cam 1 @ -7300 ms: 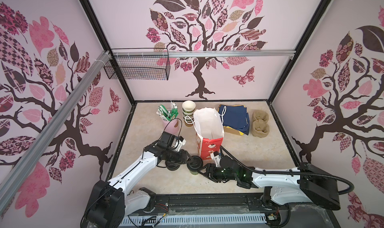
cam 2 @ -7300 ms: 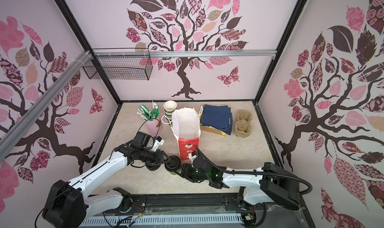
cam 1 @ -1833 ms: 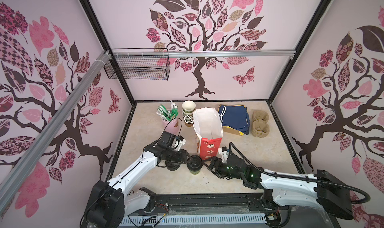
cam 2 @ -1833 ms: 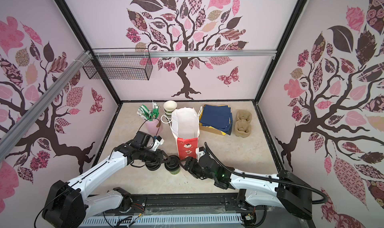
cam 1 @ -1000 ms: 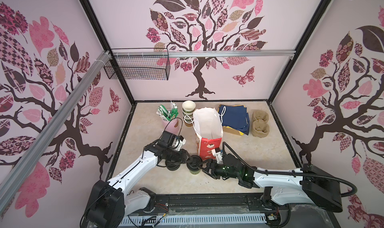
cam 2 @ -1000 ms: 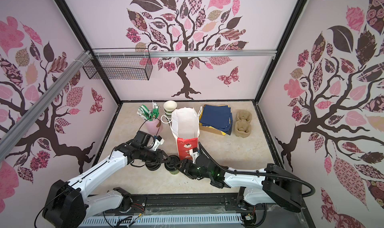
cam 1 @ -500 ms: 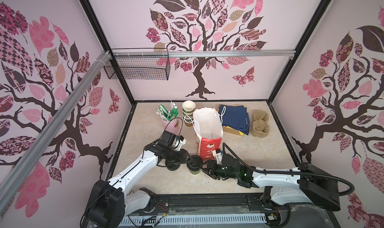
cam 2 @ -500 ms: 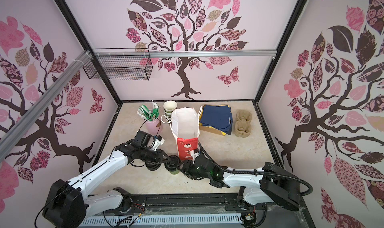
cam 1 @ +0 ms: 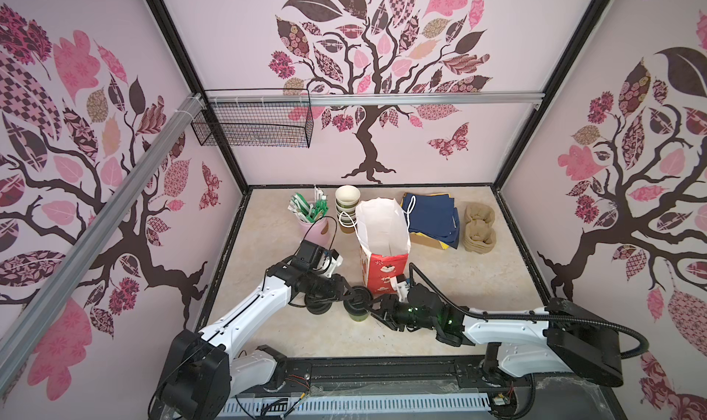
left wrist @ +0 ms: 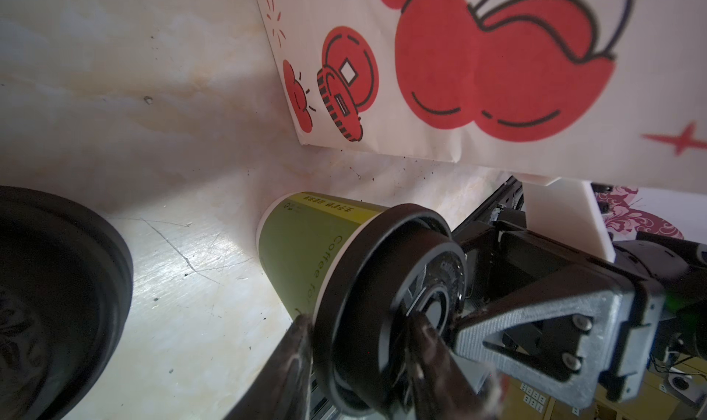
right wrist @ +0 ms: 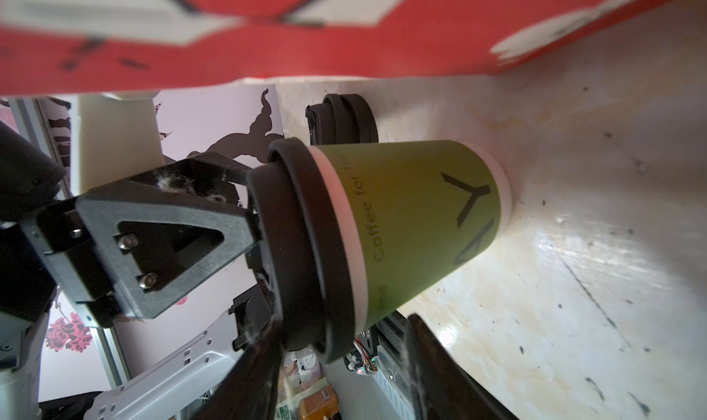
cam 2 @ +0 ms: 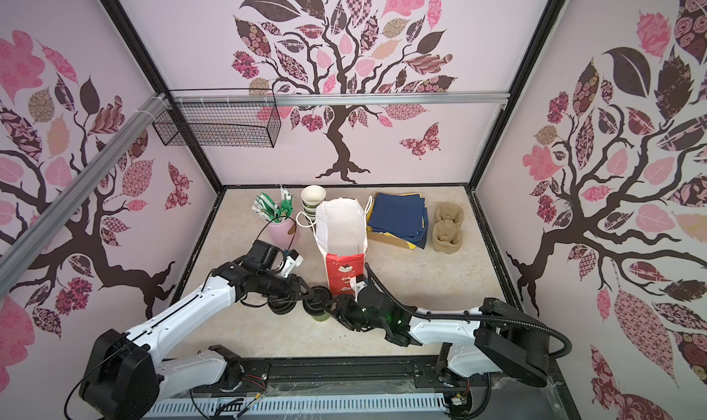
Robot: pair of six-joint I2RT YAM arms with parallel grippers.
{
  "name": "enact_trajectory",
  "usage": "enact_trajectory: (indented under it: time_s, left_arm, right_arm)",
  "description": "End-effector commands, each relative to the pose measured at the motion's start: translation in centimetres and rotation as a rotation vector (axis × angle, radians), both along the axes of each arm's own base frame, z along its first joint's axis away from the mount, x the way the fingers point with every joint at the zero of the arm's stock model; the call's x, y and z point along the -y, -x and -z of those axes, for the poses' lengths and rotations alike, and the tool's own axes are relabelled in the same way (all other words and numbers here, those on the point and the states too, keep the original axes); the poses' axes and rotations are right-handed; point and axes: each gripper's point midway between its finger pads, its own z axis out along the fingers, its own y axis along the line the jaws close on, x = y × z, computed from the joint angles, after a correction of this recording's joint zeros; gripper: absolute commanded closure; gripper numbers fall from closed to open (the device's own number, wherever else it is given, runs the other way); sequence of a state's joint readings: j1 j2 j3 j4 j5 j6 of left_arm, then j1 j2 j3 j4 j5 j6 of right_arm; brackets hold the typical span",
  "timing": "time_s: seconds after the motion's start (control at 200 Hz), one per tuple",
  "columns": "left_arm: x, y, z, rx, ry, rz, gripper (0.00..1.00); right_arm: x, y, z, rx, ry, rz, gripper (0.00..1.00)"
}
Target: Pack the takeout coffee
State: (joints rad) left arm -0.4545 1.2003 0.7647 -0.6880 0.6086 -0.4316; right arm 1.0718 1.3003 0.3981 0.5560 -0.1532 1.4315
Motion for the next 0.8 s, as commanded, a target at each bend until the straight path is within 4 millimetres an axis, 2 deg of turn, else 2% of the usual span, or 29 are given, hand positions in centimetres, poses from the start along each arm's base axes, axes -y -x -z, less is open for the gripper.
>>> enact_trajectory:
  time_s: [0.0, 0.105, 0.185, 0.375, 0.53, 0.795]
  left_arm:
    - [-2.2, 0.7, 2.7, -0.048, -0.154, -0.029, 0.55]
    - [-1.8, 0.4, 2.1, -0.037, -0.128, -0.028, 0.54]
    - [-1.7, 0.3, 1.9, -0.033, -0.123, -0.022, 0.53]
    - [-1.0, -0.1, 0.9, -0.015, -0.082, -0.015, 0.50]
    - [-0.4, -0.4, 0.1, -0.001, -0.039, -0.016, 0.48]
    - [-0.2, -1.2, -1.8, 0.041, -0.004, -0.050, 0.41]
  right_arm:
    - [1.8, 0.6, 2.6, -0.016, 0.125, -0.007, 0.35]
    - [0.7, -0.1, -0.5, 0.056, 0.038, -0.007, 0.29]
    - [0.2, -0.6, -1.5, 0.082, 0.005, -0.001, 0.26]
    - [0.1, -0.8, -0.8, 0.060, -0.016, 0.014, 0.22]
    - [-0.1, -1.2, -1.0, 0.065, -0.027, 0.022, 0.18]
    - [0.2, -1.4, 0.2, 0.039, -0.002, 0.038, 0.17]
